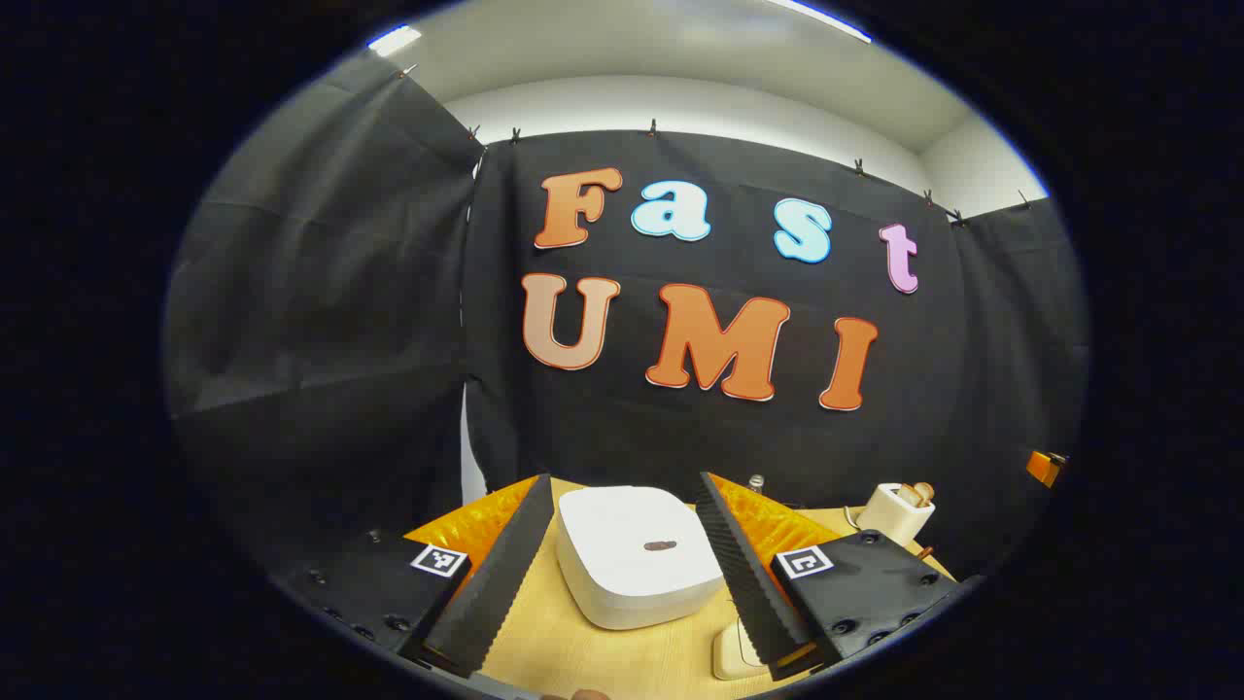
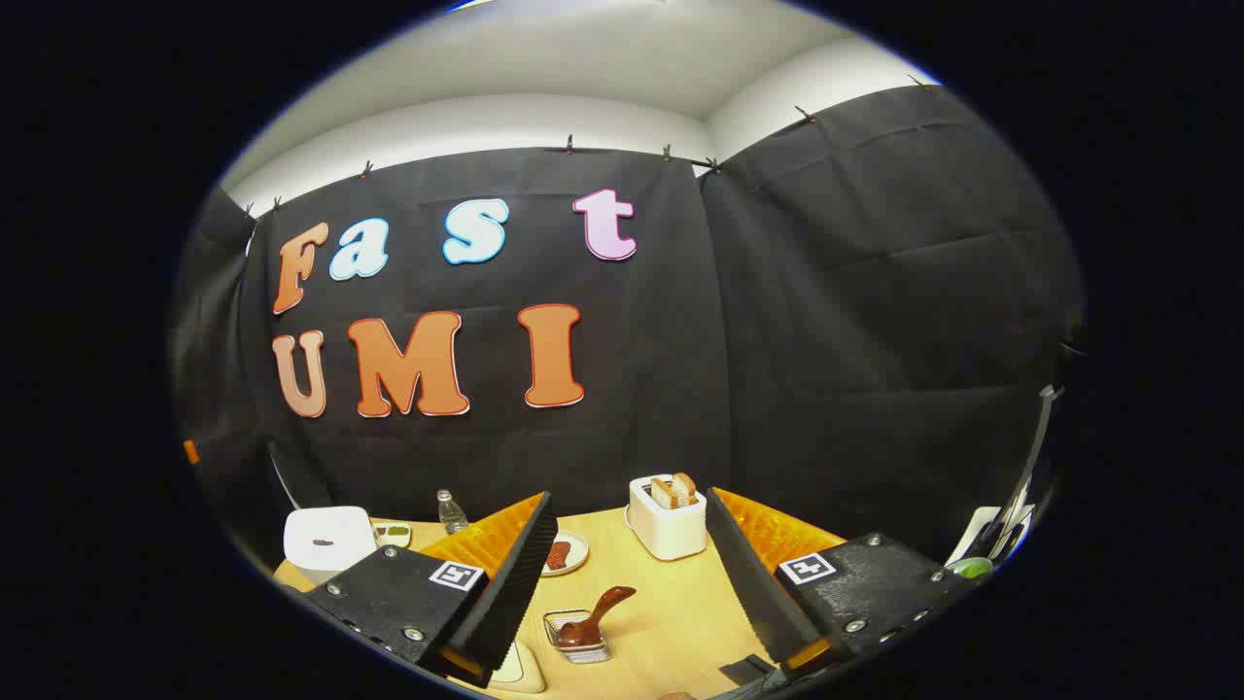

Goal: Close the left gripper, press the button to open the rice cooker; take a wooden spoon from the chopstick holder with the right hand, scoop a spoonful of rice and pour it into the rice cooker, then put the wooden spoon back into the chopstick holder.

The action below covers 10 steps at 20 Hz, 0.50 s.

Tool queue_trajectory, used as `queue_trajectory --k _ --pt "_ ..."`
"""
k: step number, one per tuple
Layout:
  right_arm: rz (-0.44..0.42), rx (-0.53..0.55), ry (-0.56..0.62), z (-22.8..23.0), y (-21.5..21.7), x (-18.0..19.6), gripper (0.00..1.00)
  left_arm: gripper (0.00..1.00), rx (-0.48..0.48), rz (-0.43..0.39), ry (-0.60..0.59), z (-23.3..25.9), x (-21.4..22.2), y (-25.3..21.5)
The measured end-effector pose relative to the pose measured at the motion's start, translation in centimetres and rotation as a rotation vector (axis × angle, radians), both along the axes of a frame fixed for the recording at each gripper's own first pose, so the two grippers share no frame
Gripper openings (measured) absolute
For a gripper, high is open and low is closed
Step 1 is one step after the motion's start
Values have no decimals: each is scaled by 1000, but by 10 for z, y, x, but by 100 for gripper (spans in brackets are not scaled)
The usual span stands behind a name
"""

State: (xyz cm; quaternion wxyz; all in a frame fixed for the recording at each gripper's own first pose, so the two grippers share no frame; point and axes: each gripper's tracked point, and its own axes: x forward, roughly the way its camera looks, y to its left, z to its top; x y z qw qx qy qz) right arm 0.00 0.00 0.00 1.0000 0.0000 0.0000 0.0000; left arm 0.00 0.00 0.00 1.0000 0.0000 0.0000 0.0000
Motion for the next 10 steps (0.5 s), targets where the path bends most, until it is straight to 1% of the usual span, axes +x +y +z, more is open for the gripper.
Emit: queue_trajectory --k 1,4,7,10 --pt "11 -11 -2 3 -1 2 95 100 18 5 -5 3 0 -4" --pt "35 -21 -15 11 -9 11 95 99 55 13 -19 7 -1 -19" --pt "62 -20 -4 7 -15 22 95 99 37 12 -13 3 -1 -39" --pt "77 -25 -3 5 -21 29 95 100 38 19 -7 -5 -4 -50"
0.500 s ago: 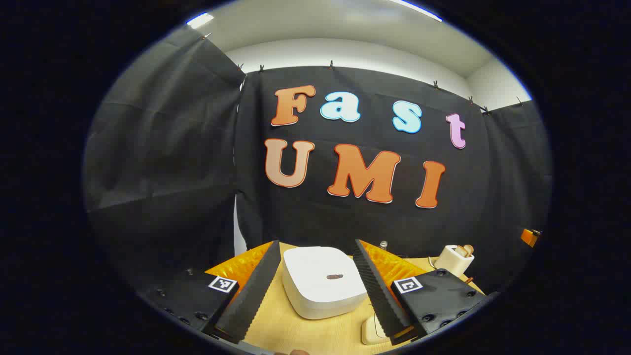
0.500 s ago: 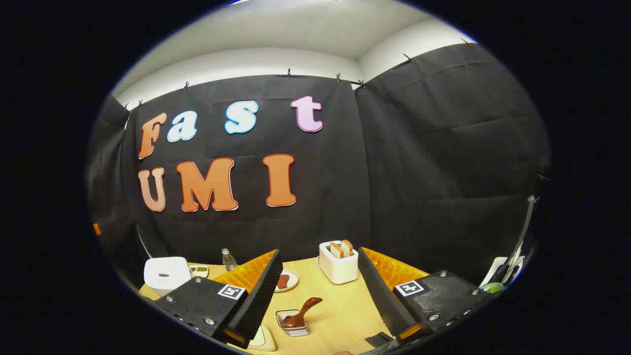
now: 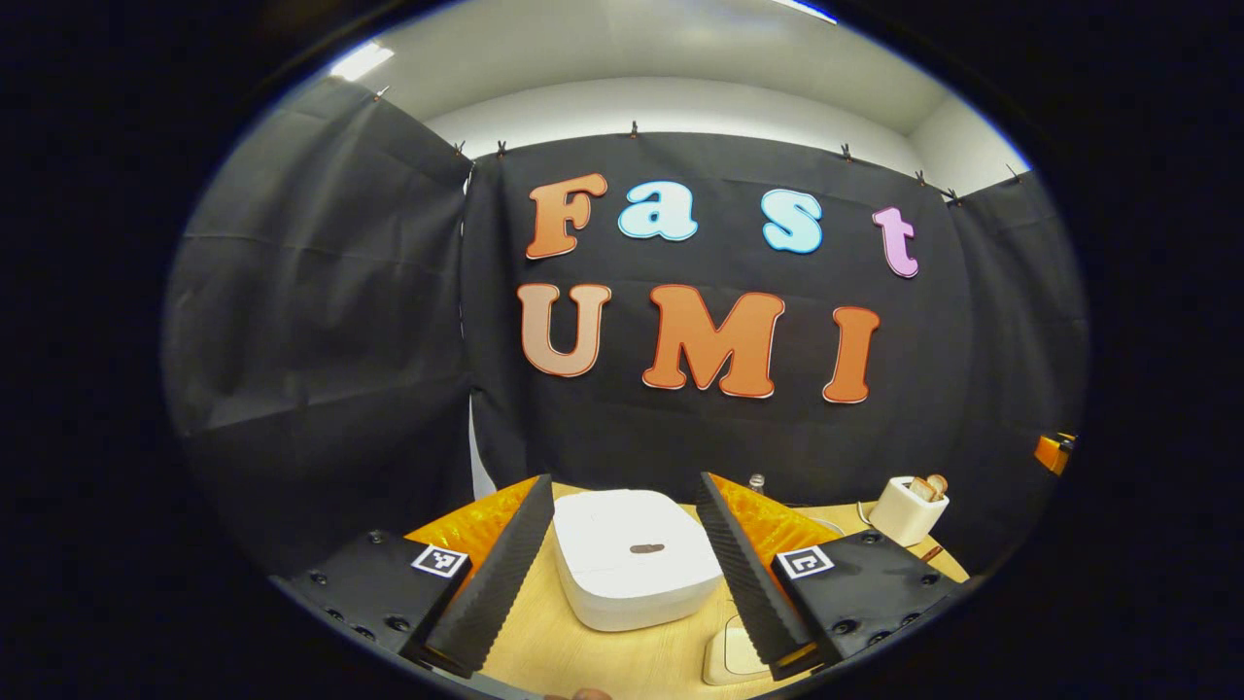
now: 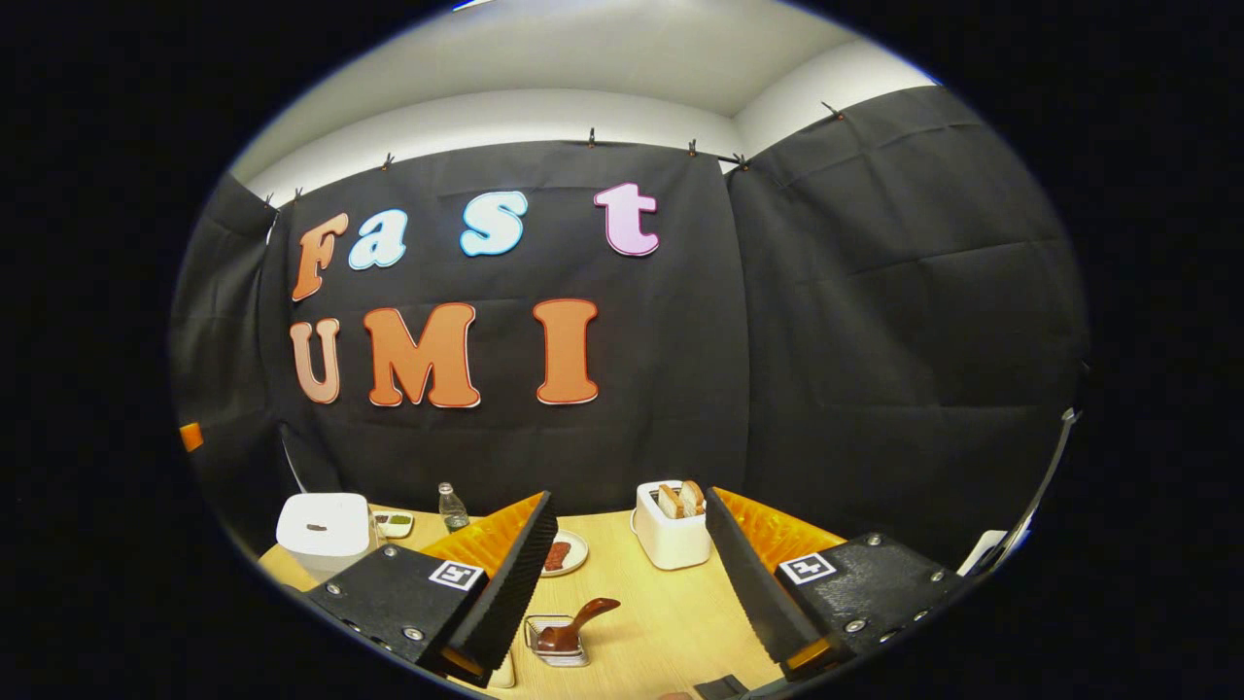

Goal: Close the left gripper, press the button to open the rice cooker; take a wooden spoon from the chopstick holder with the right hand, scoop a spoonful of rice and pour it into the rice cooker, then put the wooden spoon back into the chopstick holder.

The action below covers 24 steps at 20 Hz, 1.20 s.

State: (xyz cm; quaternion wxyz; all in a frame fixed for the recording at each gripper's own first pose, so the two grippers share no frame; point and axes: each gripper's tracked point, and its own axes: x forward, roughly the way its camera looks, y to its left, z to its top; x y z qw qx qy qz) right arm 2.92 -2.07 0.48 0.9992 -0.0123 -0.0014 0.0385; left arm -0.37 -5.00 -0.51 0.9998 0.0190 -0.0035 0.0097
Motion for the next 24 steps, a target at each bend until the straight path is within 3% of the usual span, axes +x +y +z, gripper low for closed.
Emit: queue_trajectory --k 5,6,7,20,21,24 --pt "-16 -9 8 0 -15 3 95 99 2 -18 5 2 4 -11" --pt "-25 -9 13 0 -18 3 100 99 -5 -23 11 1 8 -14" --pt "-28 -8 24 -1 -19 2 95 99 -15 -29 15 -1 14 -17" --pt "-94 -11 -5 16 -29 -16 95 100 3 -65 26 0 42 -16" --pt "-94 -16 -4 14 -27 -16 95 96 -1 -67 28 0 42 -17" --pt "-73 -16 -10 13 -17 -15 95 67 -10 -42 58 -7 43 -8"
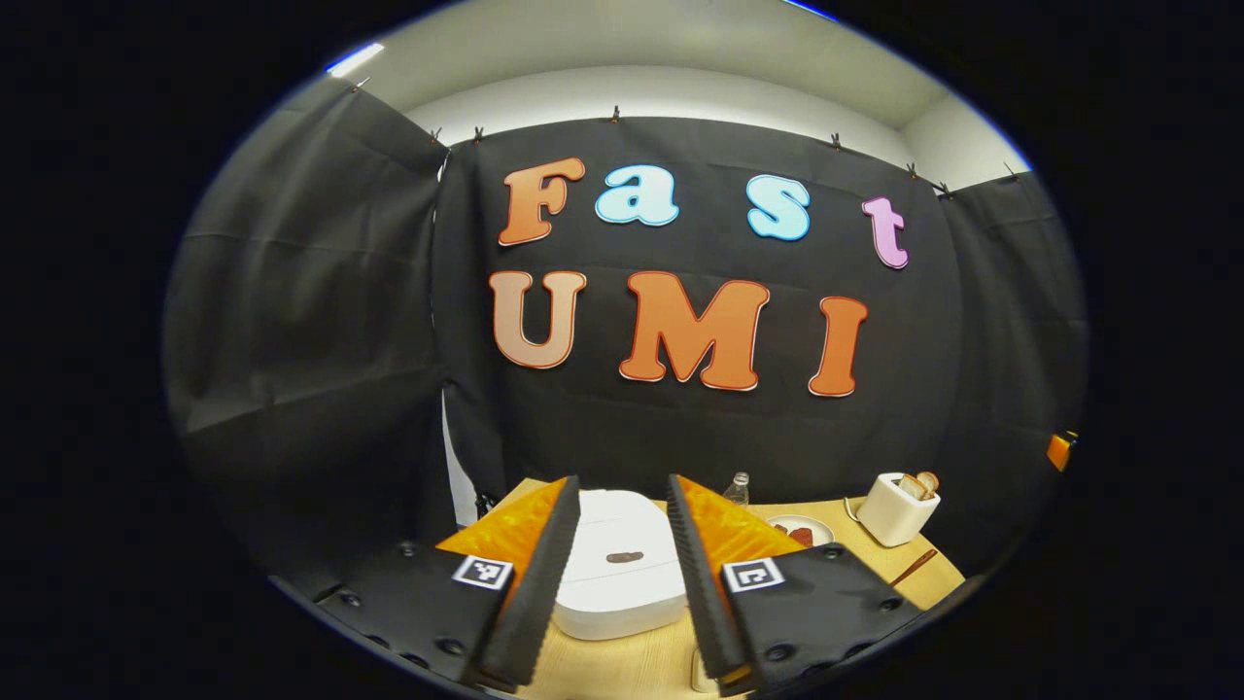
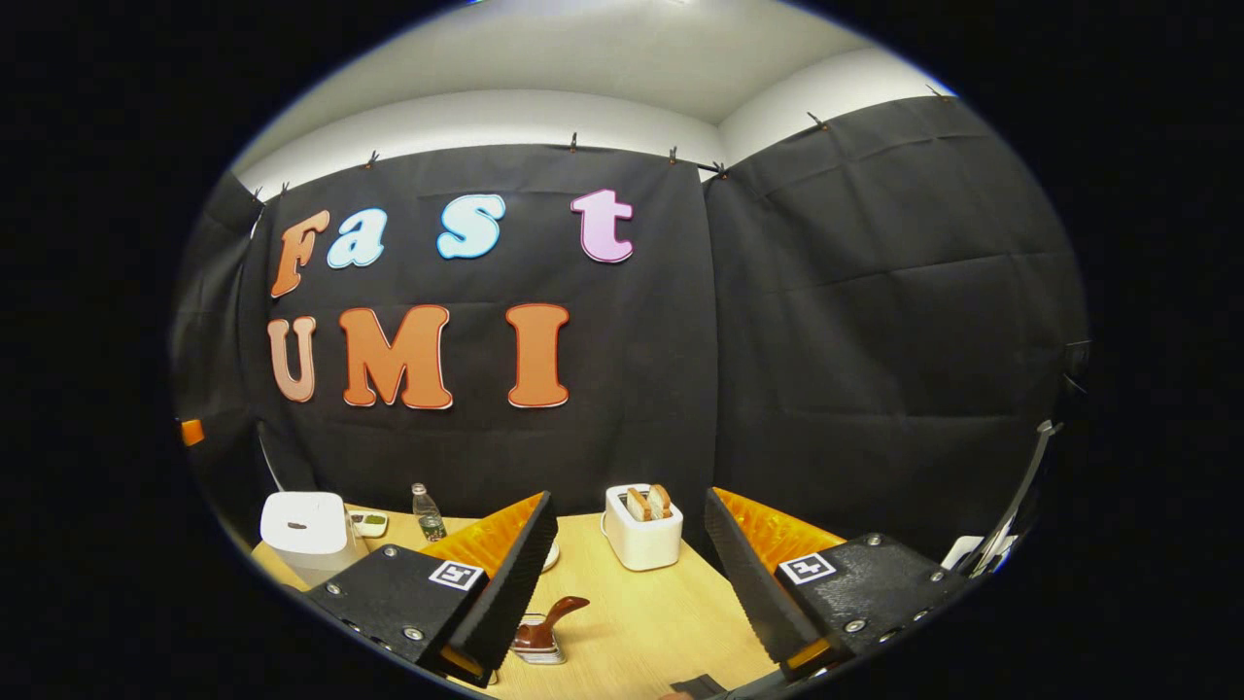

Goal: Close the left gripper, press the button to open the rice cooker; take a wooden spoon from the chopstick holder with the right hand, scoop a spoonful of rice and pour it into the rice cooker, then put the wooden spoon back into the chopstick holder.

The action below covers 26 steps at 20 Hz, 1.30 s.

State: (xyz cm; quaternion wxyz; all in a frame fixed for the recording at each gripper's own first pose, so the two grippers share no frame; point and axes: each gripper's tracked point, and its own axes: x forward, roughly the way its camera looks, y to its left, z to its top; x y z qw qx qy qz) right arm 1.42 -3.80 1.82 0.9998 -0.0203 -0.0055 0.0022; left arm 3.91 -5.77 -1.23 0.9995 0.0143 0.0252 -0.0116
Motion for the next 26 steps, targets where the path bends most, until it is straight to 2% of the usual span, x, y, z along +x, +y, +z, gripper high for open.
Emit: queue_trajectory --k 2,4,5,6,8,9,10,11,12,15,20,23,26 --pt "19 4 8 -4 7 3 95 48 -13 18 19 -4 2 5" --pt "32 3 9 -7 12 5 95 22 -6 46 9 -3 0 15" --pt "36 3 11 -8 13 6 95 12 8 52 -9 -1 2 17" --pt "41 2 12 -8 15 7 95 9 22 46 -20 -2 2 15" --pt "47 3 16 -10 17 10 95 10 27 30 -16 -11 5 11" --pt "47 5 18 -10 16 11 95 5 18 1 -2 -13 6 3" --pt "48 6 19 -11 17 12 95 5 10 -41 -15 -14 12 -5" --pt "47 8 19 -12 17 12 95 6 12 -50 -20 -18 19 -7" --pt "45 9 22 -12 15 12 95 2 29 -71 -5 -21 26 -13" --pt "38 6 28 -15 12 12 95 5 32 -106 21 -33 50 -24" --pt "10 2 49 -24 0 13 95 5 -5 -132 112 -68 104 -30" --pt "-6 13 67 -32 -8 14 95 5 -40 -132 196 -105 130 -26" --pt "-30 9 81 -36 -16 16 95 5 -16 -122 264 -141 152 -19"
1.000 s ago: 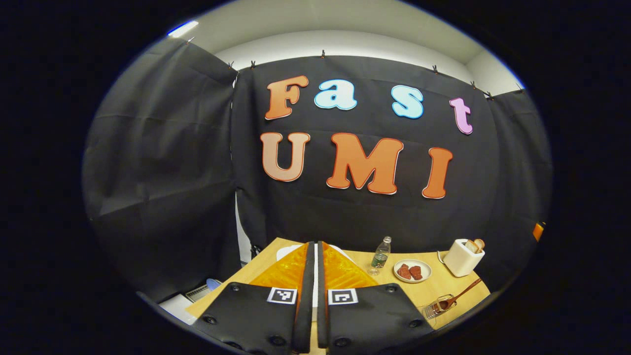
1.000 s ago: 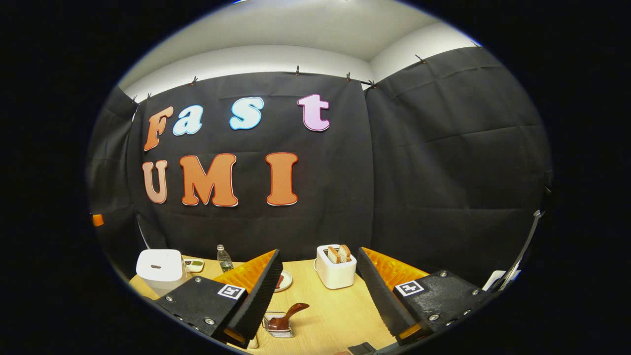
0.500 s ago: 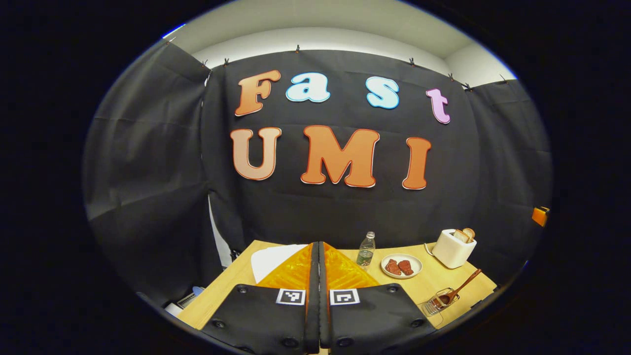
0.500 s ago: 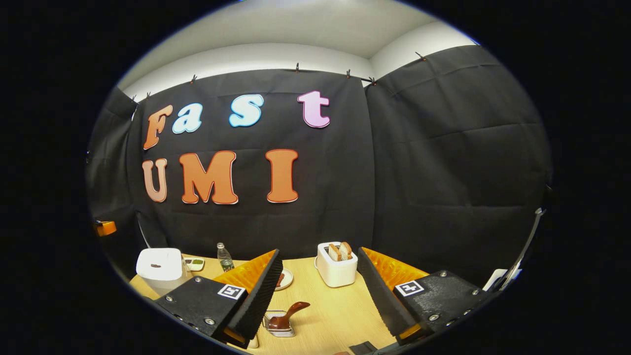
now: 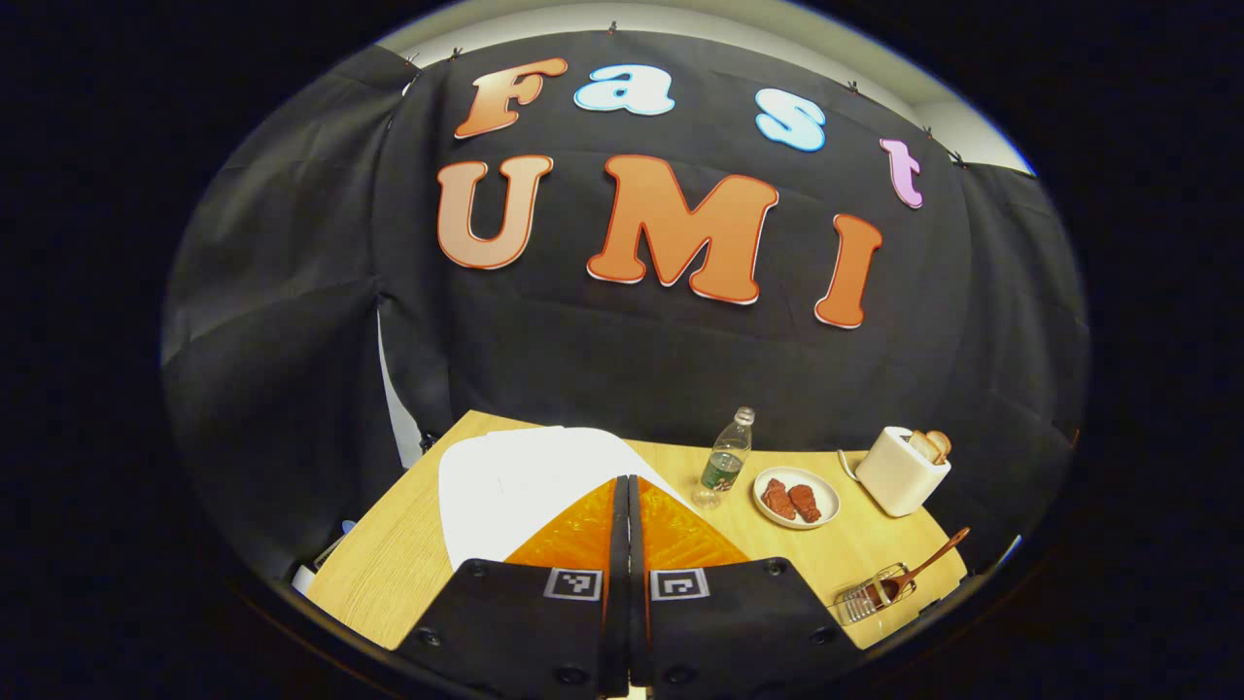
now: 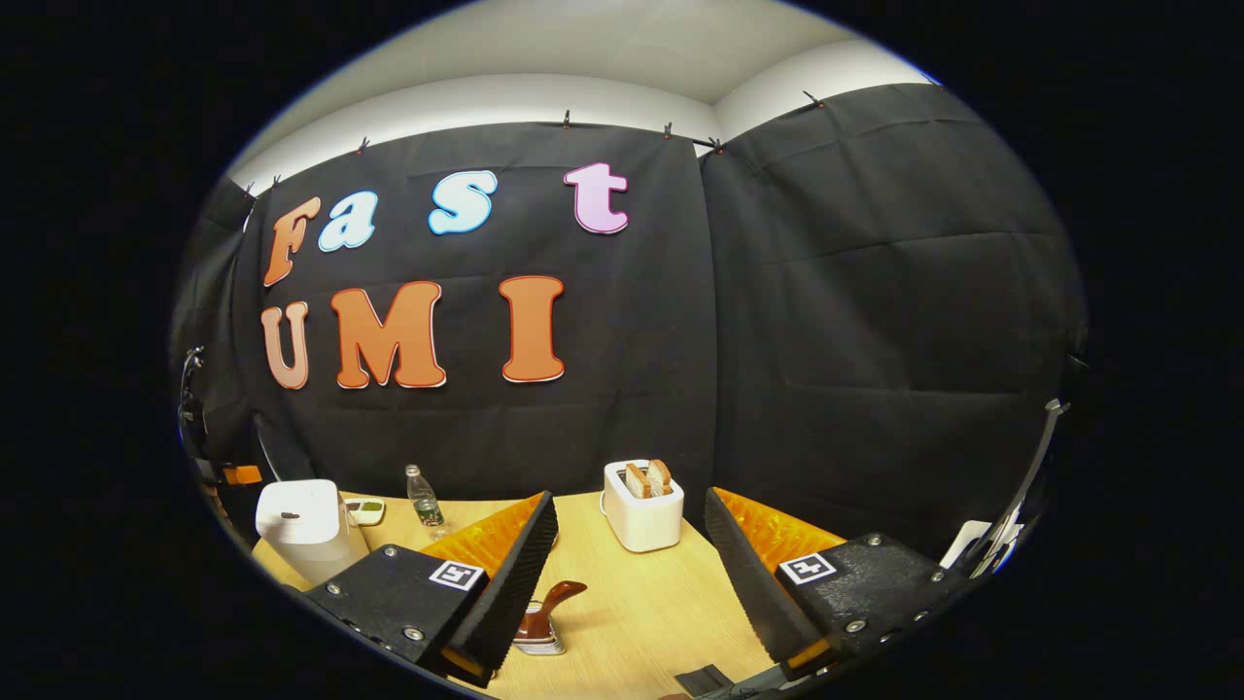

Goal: Close the left gripper, press the button to open the rice cooker; take a wooden spoon from the chopstick holder with the right hand, scoop a spoonful of rice and pour it into the rice cooker, then put the wooden spoon back into the chopstick holder.

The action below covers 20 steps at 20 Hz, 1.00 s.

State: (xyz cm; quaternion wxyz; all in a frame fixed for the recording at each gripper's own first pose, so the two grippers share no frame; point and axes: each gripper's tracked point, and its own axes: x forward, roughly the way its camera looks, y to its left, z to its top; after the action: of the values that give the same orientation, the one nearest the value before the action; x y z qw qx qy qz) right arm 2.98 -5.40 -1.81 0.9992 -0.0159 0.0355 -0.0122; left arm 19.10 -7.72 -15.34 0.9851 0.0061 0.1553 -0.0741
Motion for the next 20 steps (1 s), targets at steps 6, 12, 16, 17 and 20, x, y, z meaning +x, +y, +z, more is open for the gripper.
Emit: queue_trajectory --k 6,12,16,17,20 --pt "-29 -8 20 -8 -7 3 95 5 31 -11 124 -56 10 0" --pt "-40 -15 39 -16 -8 5 95 4 28 -3 167 -73 12 5" --pt "-41 -13 52 -21 -7 5 95 5 -28 11 203 -80 14 8" --pt "-41 -9 56 -23 -7 3 95 5 -49 14 213 -80 14 8" --pt "-41 -7 58 -24 -8 2 95 5 -58 36 190 -73 15 11"
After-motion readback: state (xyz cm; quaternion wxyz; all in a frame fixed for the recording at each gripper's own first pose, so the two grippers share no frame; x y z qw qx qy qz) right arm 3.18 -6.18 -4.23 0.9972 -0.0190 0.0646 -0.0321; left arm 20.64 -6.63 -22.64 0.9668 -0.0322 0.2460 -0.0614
